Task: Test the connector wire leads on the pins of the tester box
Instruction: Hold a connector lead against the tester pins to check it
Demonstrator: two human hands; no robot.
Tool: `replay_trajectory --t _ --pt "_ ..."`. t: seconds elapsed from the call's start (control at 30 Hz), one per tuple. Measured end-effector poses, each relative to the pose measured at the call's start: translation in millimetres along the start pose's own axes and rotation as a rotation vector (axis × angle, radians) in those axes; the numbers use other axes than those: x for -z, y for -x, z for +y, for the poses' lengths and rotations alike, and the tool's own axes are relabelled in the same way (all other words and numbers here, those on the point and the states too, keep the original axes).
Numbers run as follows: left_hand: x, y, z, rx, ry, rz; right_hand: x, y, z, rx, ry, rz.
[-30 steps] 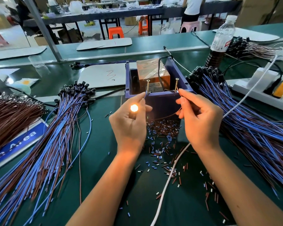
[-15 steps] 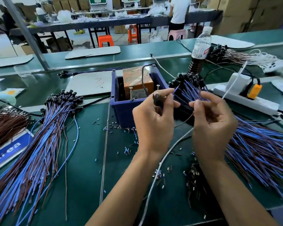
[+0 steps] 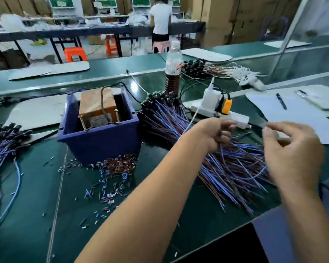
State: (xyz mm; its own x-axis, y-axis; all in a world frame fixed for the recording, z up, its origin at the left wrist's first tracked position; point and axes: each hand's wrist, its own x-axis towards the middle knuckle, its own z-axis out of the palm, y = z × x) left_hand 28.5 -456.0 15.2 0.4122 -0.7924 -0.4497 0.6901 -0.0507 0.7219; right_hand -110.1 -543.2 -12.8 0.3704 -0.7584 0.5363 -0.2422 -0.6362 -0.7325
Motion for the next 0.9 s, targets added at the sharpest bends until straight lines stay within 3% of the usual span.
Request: replay_trajectory --t 0.1,0.2,0.27,0.4,0.5,0.57,0.63,0.7,0.8,0.9 --pt "13.9 0.9 12.9 -0.128 0.173 0.107 -10.8 1.8 -20.7 0.162 0.348 -0.126" --pt "23.5 3.5 28.1 -0.283 0.362 0.176 -37.7 9.6 -48.7 0.235 0.356 -0.458" --pt "33.2 4.8 38.3 -0.359 0.465 0.214 -52.6 12.0 -57.7 0.252 0.379 -0.588" --pt "51.1 8.7 52.9 -0.461 0.476 0.306 -61.5 9.9 -62.8 0.341 0.401 -0.581" --pt "59.2 10.1 56.5 -0.558 0.27 0.42 -58.2 7.9 -62.1 0.382 0.452 -0.546" --pt "68.3 10.4 56.9 -0.635 -0.081 0.58 -55.4 6.3 -56.7 0.376 0.48 -0.501" --pt "79.9 10.4 57.9 -0.634 -0.477 0.785 -51.4 3.2 -50.1 0.273 0.451 -0.363" --pt "91.4 9.1 57.7 -0.597 -0.716 0.926 -46.8 0.7 -47.0 0.132 0.407 -0.17" --pt "104.4 6.8 50.7 -0.623 -0.744 0.967 -51.8 2.8 -56.7 0.131 0.389 -0.107" --pt "111.7 5.7 43.7 -0.655 -0.69 0.982 -74.8 9.1 -72.2 0.298 0.343 -0.376"
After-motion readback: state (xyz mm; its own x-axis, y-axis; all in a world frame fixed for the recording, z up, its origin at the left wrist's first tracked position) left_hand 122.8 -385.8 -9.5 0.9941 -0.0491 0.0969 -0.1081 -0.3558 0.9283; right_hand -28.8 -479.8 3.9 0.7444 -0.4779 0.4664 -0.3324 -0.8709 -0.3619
